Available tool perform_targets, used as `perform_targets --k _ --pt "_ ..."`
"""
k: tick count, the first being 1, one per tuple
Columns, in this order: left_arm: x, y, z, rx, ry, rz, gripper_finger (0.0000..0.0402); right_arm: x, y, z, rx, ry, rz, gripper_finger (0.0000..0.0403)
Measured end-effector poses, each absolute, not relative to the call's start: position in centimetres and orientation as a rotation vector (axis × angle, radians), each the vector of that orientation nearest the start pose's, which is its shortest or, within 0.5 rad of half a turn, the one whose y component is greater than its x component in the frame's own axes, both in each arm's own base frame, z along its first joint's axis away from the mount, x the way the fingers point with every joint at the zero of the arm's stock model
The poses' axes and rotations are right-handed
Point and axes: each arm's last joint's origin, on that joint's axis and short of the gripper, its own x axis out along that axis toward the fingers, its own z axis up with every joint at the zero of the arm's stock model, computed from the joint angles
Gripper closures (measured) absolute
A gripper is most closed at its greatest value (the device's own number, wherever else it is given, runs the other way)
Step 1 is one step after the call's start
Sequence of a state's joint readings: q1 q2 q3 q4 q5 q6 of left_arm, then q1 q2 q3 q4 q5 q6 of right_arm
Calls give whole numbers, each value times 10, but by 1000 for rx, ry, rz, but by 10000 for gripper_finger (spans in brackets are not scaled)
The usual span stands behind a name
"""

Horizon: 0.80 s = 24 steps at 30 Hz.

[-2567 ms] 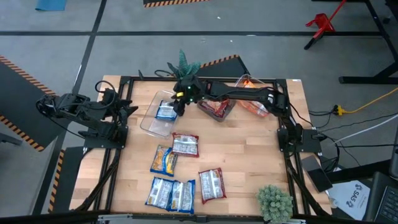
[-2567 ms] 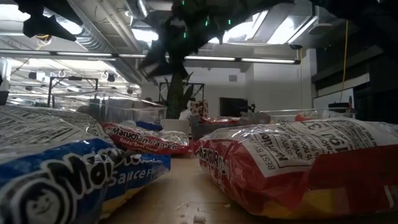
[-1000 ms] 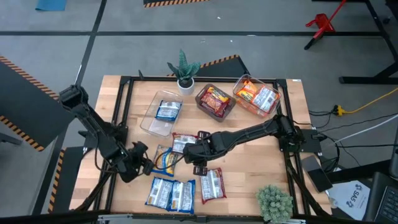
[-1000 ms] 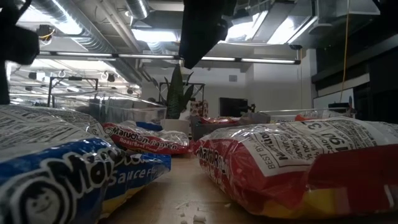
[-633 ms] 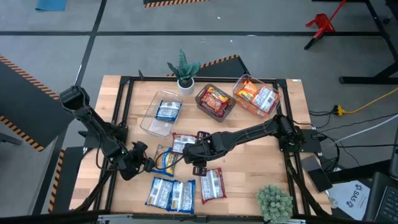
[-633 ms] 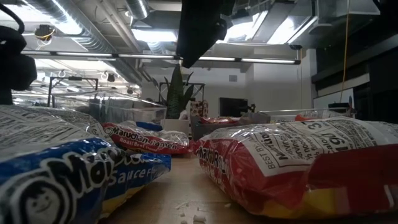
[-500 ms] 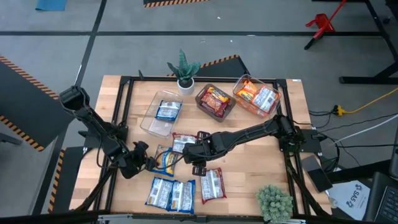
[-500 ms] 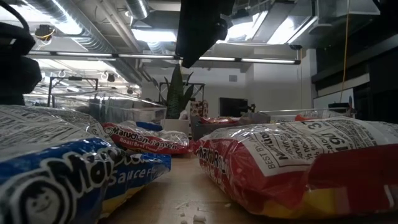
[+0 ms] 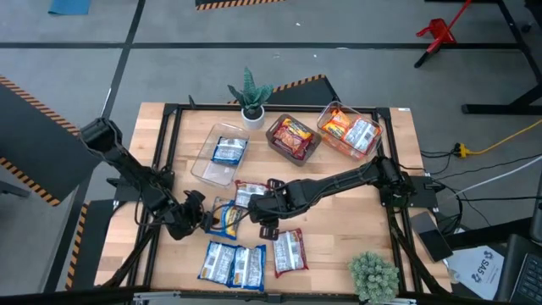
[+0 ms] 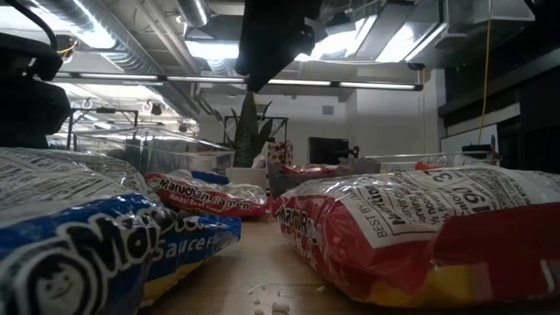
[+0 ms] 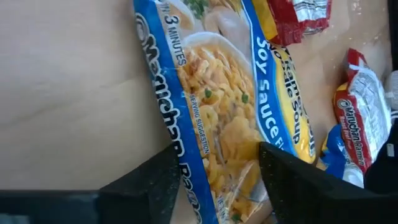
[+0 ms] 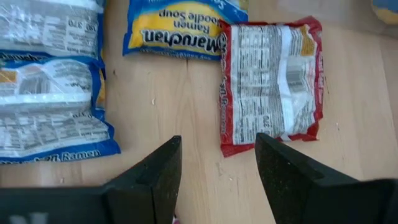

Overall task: Sort Maruchan noodles
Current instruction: Put the blue noodle pack into the left transparent bin

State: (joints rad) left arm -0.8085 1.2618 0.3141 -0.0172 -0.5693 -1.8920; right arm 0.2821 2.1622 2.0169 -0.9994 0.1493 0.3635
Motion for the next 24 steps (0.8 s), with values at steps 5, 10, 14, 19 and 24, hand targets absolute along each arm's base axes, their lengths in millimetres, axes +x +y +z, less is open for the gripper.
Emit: perform_targets --k 5,10,14,19,24 --pt "142 -127 111 -1203 629 489 254 442 124 259 82 1109 -84 217" --pt "144 -131 112 -1241 619 450 314 442 124 259 96 1109 -93 217" --pt "143 -134 118 -1255 627 399 363 440 122 259 154 1131 -137 217" --pt "141 -135 129 -1302 604 346 395 435 117 271 239 1111 -189 217" --pt "141 -134 140 -1354 544 310 397 426 108 296 324 1048 -218 217"
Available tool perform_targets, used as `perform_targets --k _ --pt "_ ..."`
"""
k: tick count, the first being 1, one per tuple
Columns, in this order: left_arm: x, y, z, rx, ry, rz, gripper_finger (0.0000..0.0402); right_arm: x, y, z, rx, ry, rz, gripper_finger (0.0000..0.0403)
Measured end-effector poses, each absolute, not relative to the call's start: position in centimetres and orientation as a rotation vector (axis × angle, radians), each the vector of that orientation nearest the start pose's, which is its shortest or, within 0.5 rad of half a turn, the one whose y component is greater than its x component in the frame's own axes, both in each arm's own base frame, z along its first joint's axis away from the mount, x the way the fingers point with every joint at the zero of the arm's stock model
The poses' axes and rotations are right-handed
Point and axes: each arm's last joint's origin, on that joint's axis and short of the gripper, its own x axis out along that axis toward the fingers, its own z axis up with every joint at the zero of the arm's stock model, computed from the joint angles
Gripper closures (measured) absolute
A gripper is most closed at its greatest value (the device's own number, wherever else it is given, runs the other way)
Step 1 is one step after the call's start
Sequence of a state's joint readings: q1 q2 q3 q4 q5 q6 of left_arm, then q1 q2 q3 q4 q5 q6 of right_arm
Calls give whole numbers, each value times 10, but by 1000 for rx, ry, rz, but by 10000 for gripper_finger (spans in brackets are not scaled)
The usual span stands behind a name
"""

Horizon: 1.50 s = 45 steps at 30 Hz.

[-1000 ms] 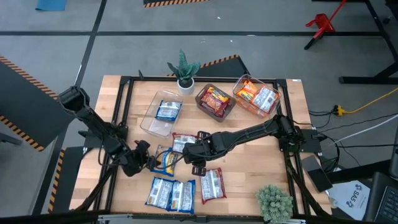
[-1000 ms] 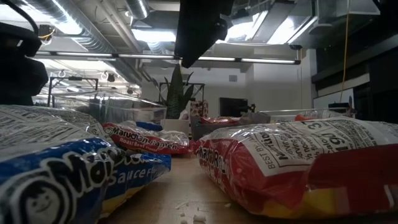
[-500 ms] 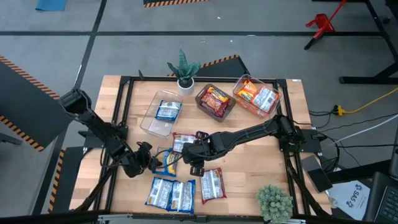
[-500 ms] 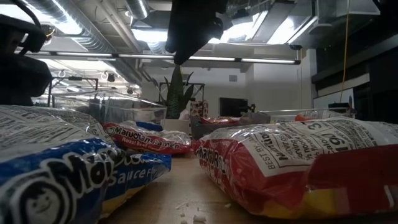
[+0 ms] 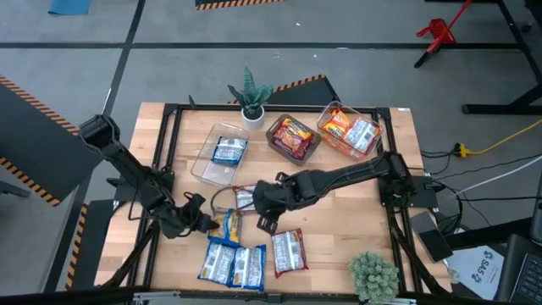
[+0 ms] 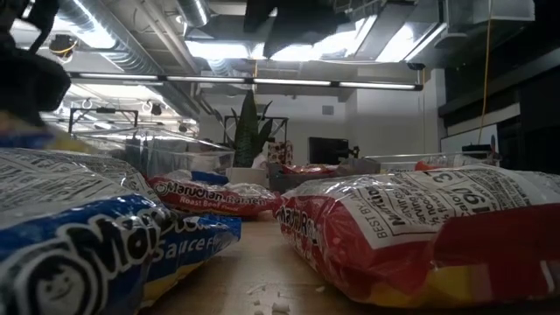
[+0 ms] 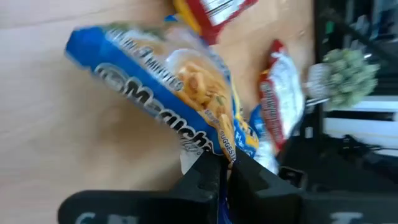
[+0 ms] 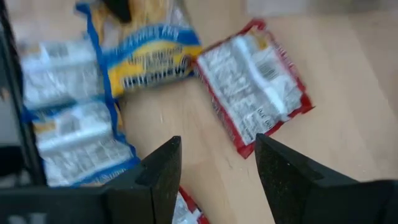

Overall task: Sort Maruchan noodles
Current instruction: Put the blue noodle pack into the left transparent bin

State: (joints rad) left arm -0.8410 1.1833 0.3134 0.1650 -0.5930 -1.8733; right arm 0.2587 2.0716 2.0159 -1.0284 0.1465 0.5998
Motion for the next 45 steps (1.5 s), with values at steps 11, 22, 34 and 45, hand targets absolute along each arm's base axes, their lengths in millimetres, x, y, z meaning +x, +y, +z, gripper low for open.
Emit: perform_targets --k 11,22,34,45 --pt "141 -128 178 -1375 293 165 400 404 89 361 552 816 -229 217" --pt "136 -121 217 -1362 89 3 401 389 120 375 -286 758 60 217" --pt "126 -108 245 -1155 -89 -38 401 413 85 361 254 774 -90 181" --pt "115 -91 258 -803 -197 136 401 433 52 375 863 556 -211 98"
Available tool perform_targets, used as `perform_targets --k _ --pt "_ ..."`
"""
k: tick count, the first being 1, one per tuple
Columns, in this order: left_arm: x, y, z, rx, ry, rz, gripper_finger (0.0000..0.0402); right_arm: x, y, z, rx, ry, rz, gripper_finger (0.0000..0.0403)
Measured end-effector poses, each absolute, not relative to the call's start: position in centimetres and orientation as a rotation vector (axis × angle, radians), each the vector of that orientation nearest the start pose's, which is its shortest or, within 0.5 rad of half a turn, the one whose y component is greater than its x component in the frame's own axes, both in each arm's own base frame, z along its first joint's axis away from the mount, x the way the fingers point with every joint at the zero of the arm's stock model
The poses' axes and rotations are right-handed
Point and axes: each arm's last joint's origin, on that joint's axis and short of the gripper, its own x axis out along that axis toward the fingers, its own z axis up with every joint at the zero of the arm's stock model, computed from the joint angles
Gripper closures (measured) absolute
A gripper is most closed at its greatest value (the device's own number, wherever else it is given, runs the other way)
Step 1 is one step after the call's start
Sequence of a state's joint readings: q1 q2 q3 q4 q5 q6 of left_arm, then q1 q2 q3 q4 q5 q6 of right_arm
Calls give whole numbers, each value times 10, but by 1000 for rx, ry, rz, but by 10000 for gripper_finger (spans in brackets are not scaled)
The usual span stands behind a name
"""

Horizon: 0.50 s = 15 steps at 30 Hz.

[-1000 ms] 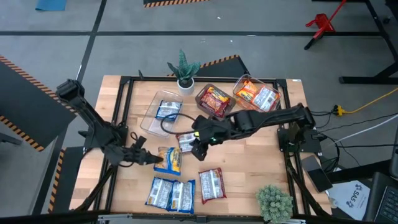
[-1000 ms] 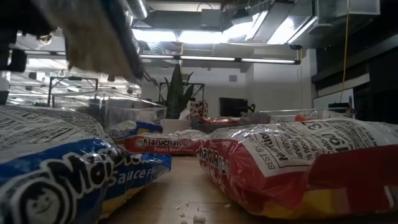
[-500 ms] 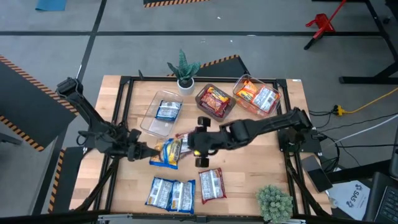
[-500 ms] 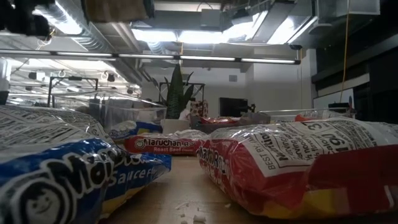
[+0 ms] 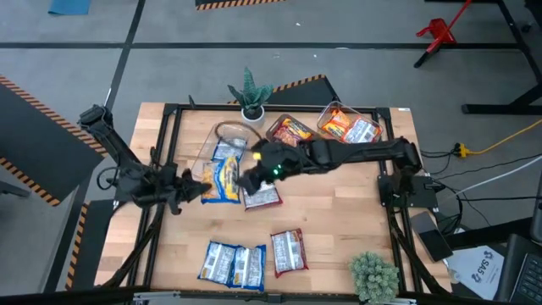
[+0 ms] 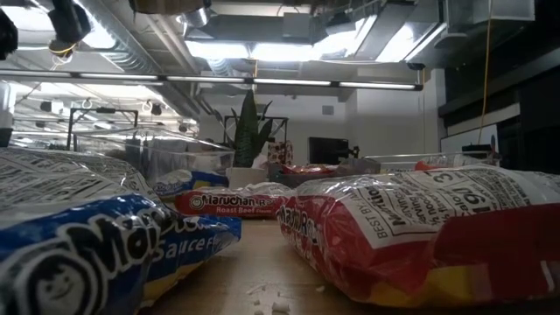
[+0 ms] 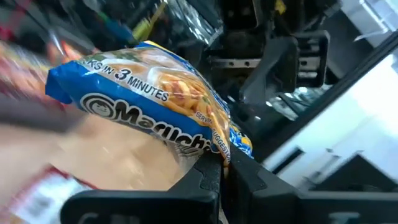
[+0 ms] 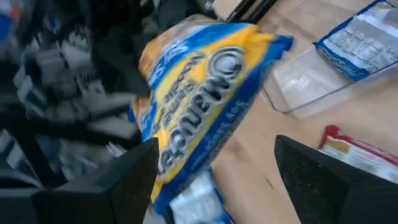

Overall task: Sort Maruchan noodles
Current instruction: Put the blue noodle pack into the left transparent bin

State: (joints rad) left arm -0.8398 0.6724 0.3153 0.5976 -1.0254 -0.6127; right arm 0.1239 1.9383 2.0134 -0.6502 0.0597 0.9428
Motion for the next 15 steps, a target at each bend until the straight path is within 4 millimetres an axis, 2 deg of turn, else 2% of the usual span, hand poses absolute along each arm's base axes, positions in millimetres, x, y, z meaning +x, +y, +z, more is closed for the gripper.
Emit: perform_targets --k 2,5,10,15 --pt "113 -88 261 -750 -209 172 401 443 50 378 904 454 -168 91" --pt "109 -83 264 -712 -223 203 401 449 46 380 921 378 -124 89" --pt "104 -77 269 -687 -244 219 401 456 29 358 941 397 -204 94" --pt "101 -74 272 -668 -255 218 401 461 21 347 954 366 -196 95"
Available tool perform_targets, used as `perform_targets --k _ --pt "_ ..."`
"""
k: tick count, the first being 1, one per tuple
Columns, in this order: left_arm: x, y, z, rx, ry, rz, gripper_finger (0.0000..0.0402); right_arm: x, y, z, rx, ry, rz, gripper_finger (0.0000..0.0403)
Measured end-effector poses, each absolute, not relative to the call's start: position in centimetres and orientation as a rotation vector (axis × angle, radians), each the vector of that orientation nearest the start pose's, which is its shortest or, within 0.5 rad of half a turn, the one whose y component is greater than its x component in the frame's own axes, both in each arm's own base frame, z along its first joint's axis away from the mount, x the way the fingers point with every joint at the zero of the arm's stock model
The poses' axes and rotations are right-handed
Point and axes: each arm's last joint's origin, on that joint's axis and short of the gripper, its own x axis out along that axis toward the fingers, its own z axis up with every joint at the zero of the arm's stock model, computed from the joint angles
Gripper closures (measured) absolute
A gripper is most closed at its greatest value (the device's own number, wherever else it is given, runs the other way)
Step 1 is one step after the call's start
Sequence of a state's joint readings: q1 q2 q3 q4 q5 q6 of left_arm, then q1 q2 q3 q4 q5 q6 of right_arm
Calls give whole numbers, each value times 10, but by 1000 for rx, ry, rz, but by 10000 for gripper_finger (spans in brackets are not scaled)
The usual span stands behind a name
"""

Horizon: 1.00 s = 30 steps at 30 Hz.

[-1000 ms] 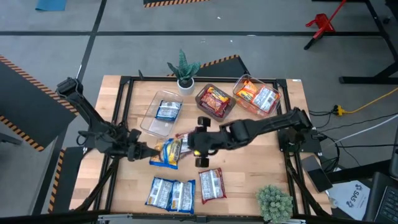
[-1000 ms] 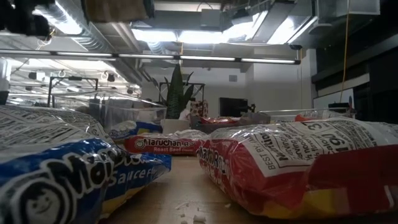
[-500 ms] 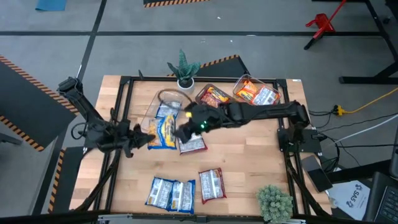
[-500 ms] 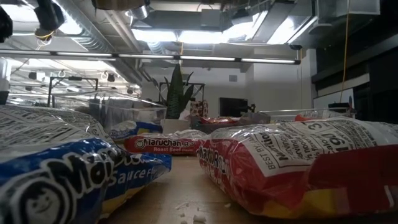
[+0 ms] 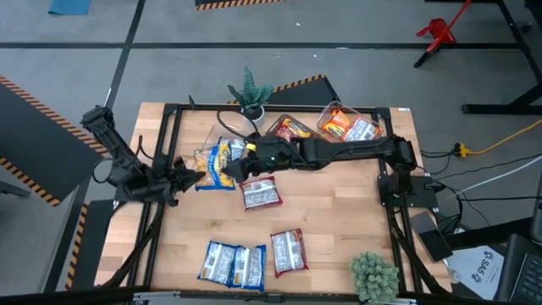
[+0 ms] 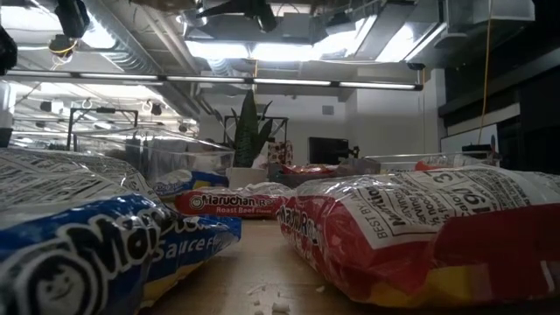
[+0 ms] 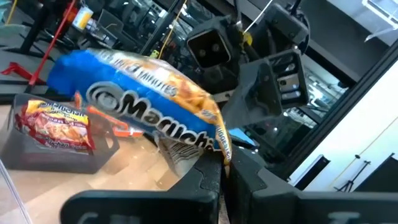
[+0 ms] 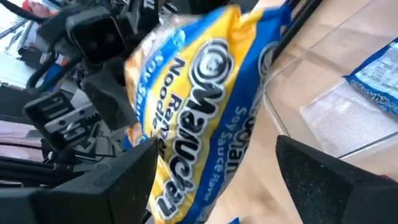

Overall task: Sort Maruchan noodles
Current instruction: Put the blue noodle pack into the left transparent bin

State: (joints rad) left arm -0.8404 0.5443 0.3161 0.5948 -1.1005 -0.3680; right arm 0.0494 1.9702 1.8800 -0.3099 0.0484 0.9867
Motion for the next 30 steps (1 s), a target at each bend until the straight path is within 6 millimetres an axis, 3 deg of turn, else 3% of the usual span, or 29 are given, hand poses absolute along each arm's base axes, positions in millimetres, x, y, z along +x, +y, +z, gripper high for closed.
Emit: perform_targets --k 5,12,16,20,27,30 --pt "99 -72 273 -661 -259 217 401 465 15 356 921 266 -142 95" --pt "102 -69 273 -645 -267 236 401 490 6 331 992 222 -58 95" --pt "103 -68 273 -630 -270 247 401 495 8 324 1009 213 -51 108" --pt "103 -68 273 -623 -267 248 401 496 6 325 1007 192 -66 160" --pt "103 -67 270 -605 -251 308 385 496 4 326 1003 182 -66 300" --pt "103 -66 270 -603 -250 344 367 496 3 326 984 188 -70 304"
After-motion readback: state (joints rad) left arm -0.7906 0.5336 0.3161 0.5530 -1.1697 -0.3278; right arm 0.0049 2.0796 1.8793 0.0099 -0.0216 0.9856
